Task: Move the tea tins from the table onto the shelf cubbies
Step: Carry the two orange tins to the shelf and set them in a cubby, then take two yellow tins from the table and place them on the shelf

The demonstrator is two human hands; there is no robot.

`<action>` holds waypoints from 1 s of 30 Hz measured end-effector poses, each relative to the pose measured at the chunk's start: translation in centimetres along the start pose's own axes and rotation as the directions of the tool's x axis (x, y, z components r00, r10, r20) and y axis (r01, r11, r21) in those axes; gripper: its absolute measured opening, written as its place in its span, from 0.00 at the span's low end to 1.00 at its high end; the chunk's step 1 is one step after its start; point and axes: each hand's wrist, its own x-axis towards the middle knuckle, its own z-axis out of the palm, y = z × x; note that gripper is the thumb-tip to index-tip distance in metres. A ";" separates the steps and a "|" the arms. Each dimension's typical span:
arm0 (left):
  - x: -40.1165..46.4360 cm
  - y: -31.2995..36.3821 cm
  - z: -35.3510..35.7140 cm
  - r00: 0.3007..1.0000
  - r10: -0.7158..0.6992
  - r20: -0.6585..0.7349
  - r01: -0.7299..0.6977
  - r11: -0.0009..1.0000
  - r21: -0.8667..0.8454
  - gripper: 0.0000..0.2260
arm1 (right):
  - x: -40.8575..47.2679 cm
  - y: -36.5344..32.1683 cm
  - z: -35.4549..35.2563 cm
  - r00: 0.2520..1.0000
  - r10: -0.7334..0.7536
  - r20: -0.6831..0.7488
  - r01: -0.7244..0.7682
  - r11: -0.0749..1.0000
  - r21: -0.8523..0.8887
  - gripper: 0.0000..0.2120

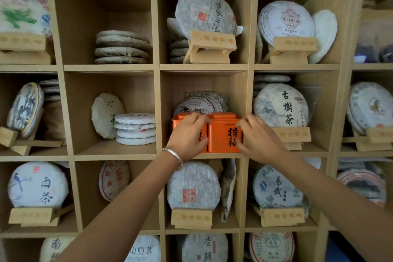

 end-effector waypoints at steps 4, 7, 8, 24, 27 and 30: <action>-0.6 3.0 1.7 0.976 0.025 0.216 -0.026 1.000 0.002 0.16 | -2.9 0.8 -1.4 0.994 0.022 0.110 -0.012 0.996 -0.083 0.13; -1.4 5.6 3.4 0.931 0.060 0.360 -0.043 0.998 -0.054 0.16 | -6.7 1.2 -3.3 0.969 0.122 0.215 -0.092 0.985 -0.146 0.14; -1.7 6.5 4.1 0.907 0.079 0.413 -0.046 0.995 -0.089 0.16 | -8.4 1.4 -4.1 0.955 0.164 0.247 -0.121 0.976 -0.180 0.14; -7.4 43.5 2.8 0.444 0.822 0.356 -0.423 0.543 -0.726 0.15 | -41.0 -9.2 -35.7 0.314 0.948 0.059 -0.561 0.235 -0.794 0.19; -10.3 52.0 -1.5 0.356 0.909 0.216 -0.462 0.373 -0.805 0.15 | -46.9 -15.0 -43.6 0.167 0.982 -0.092 -0.558 0.017 -0.829 0.19; -13.3 58.7 -5.6 0.277 0.955 0.109 -0.488 0.238 -0.840 0.15 | -51.2 -20.8 -49.7 0.069 0.980 -0.188 -0.519 -0.125 -0.846 0.21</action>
